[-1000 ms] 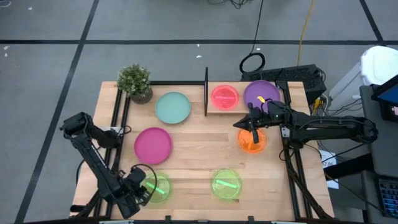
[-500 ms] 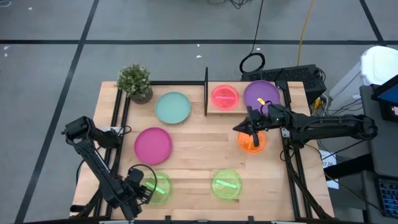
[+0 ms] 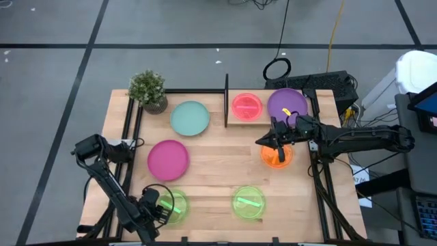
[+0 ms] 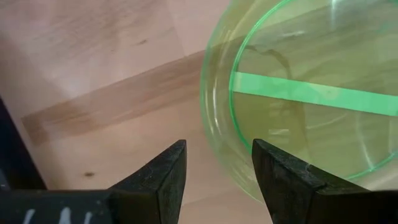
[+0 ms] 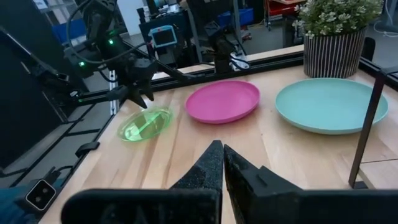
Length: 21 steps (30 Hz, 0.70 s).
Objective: Place and stack plates onto a shelf
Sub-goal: Stack the left small green plate on top of the small pink plate
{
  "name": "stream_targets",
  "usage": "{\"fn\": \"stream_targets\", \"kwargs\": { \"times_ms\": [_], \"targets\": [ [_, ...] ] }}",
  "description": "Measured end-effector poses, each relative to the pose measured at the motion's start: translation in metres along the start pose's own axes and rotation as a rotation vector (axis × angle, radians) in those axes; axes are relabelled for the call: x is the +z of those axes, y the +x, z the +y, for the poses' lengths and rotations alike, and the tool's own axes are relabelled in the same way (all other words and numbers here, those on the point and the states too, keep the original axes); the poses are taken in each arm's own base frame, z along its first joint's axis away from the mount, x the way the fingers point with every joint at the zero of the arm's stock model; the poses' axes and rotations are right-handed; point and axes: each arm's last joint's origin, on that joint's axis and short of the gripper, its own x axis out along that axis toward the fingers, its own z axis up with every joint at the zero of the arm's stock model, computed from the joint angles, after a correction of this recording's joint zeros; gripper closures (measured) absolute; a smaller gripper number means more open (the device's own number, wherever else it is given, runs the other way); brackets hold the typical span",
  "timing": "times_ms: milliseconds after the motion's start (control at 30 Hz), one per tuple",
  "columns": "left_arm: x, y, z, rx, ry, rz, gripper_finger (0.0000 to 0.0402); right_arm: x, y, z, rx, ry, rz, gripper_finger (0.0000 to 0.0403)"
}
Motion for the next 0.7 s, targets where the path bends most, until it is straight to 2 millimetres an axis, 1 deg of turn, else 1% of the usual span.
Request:
{"fn": "stream_targets", "kwargs": {
  "times_ms": [100,167,267,400,467,567,700],
  "targets": [
    [0.000,0.001,0.000,0.005,0.010,-0.005,0.0216,0.001,0.000,0.000,0.001,-0.002,-0.006,0.0403],
    [0.000,0.001,0.000,0.001,0.010,-0.010,0.0224,0.001,0.000,0.000,0.001,-0.002,-0.008,0.0403],
    [0.000,0.006,0.000,-0.020,0.008,-0.010,0.0251,0.001,0.000,0.000,0.002,-0.003,-0.009,0.0403],
    [0.001,0.022,0.004,-0.047,-0.001,0.004,0.0296,0.001,0.000,0.000,0.003,-0.004,-0.011,0.0403],
    [0.002,0.026,0.006,-0.060,-0.013,0.006,0.0309,0.001,0.000,0.000,0.003,-0.004,-0.011,0.0403],
    [0.003,0.029,0.008,-0.054,-0.011,-0.003,0.0319,0.001,0.000,0.000,0.002,-0.003,-0.010,0.0403],
    [0.004,0.027,0.008,-0.070,0.010,-0.021,0.0321,0.001,0.000,0.000,0.002,-0.015,-0.011,0.0403]
  ]
}}
